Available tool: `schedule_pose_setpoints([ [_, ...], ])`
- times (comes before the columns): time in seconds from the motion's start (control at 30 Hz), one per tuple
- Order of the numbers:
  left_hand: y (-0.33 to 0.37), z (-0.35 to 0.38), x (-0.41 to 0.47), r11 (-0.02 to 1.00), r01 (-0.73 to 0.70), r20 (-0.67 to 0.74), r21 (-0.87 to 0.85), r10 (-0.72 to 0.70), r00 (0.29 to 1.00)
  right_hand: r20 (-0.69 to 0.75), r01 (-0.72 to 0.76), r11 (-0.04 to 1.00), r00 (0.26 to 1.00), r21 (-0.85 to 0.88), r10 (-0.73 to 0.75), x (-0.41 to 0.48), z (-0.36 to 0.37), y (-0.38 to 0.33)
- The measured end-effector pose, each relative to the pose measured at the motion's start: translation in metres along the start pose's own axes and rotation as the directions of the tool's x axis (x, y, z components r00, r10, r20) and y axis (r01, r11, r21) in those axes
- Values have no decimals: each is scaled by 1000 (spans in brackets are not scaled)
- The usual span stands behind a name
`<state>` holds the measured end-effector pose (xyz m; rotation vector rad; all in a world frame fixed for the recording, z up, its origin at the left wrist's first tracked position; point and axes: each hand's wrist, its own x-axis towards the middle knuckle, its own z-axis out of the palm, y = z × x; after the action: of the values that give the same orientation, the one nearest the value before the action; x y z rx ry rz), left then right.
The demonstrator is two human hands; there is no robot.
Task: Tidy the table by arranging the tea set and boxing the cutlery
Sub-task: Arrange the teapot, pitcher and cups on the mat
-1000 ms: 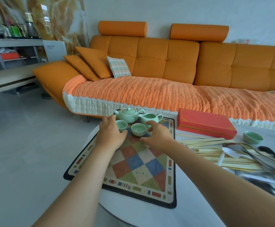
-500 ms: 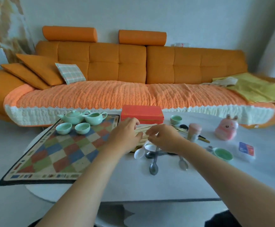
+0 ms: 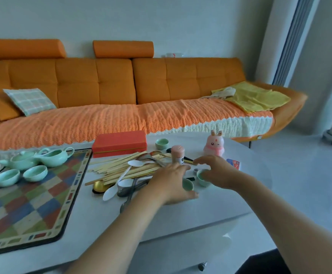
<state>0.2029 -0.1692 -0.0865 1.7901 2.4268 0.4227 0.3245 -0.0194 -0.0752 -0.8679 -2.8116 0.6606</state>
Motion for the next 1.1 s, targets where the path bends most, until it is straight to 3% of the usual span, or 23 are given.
schedule_pose_setpoints([
  [0.17,-3,14,9,976,-25,-35,214,34,999,137,-17,1000,990,-4,17,-2,0,9],
  [0.3,-6,14,8,993,-14,-101,116,26,995,145,11,993,989,-117,6,5,5,5],
  [0.57,-46,-25,-14,983,61,-250,-171,-103,963,-27,163,985,986,-48,-165,16,11,-47],
  [0.9,-157,-62,-99,884,410,-200,-224,-453,869,-1,392,919,920,45,-392,35,66,-158],
  [1.1,-197,-77,-140,851,463,-164,-248,-508,846,78,465,885,881,32,-466,47,105,-220],
])
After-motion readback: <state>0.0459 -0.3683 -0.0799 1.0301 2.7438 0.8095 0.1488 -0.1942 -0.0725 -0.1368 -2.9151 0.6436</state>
